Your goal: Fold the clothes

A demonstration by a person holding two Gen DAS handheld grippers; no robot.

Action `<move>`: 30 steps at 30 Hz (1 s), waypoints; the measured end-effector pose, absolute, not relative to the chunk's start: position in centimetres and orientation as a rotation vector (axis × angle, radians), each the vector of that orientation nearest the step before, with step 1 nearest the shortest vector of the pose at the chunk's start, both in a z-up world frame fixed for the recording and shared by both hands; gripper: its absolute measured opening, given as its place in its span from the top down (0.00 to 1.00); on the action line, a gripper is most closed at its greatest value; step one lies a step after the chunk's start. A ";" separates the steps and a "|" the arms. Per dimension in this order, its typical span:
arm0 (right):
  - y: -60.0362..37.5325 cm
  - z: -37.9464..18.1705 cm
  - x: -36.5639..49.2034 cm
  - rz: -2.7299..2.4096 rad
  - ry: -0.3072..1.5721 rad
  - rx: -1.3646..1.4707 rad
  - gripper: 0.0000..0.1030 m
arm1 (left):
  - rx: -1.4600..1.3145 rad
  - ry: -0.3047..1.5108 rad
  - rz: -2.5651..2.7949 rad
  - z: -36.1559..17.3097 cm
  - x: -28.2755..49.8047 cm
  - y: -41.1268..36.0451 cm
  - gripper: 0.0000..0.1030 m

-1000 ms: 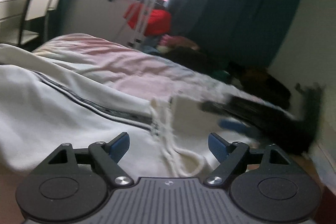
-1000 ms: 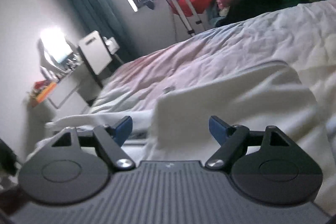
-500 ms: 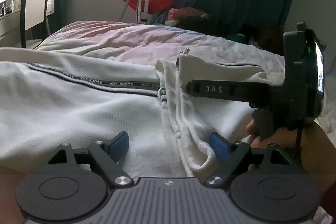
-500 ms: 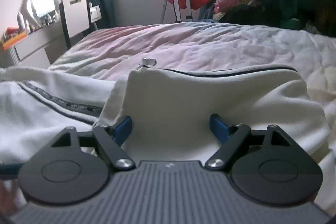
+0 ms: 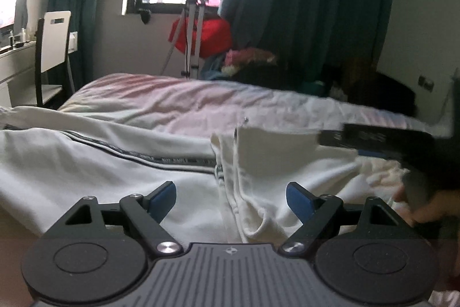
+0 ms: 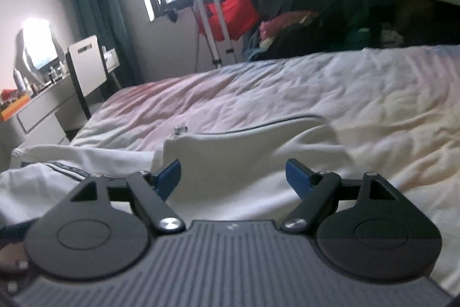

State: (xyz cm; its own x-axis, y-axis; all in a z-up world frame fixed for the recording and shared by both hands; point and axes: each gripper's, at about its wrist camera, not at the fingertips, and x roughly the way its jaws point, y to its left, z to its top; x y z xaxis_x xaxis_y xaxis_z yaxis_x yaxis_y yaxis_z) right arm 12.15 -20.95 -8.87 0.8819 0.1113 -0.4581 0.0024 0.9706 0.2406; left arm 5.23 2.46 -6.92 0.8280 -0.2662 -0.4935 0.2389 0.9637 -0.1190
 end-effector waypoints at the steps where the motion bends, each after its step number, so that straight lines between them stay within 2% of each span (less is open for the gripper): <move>1: -20.9 -8.2 11.2 0.055 0.474 0.229 0.21 | -0.058 0.526 -0.262 -6.6 4.9 2.7 0.17; 11: -19.7 -5.3 1.9 0.042 0.369 0.225 0.21 | -0.093 0.481 -0.206 -4.1 1.5 4.9 0.15; 16: -19.4 -5.3 -0.2 0.030 0.339 0.216 0.21 | -0.058 0.476 -0.221 -4.2 1.1 4.8 0.01; 19: -19.2 -5.7 0.1 0.024 0.333 0.196 0.21 | -0.044 0.489 -0.194 -4.6 1.7 4.9 0.00; 24: -19.3 -6.9 1.3 0.008 0.368 0.203 0.21 | -0.128 0.576 -0.130 -5.7 3.6 7.0 0.00; 30: -19.6 -7.0 1.1 0.013 0.372 0.236 0.21 | -0.374 0.721 -0.028 -6.3 6.0 13.1 0.00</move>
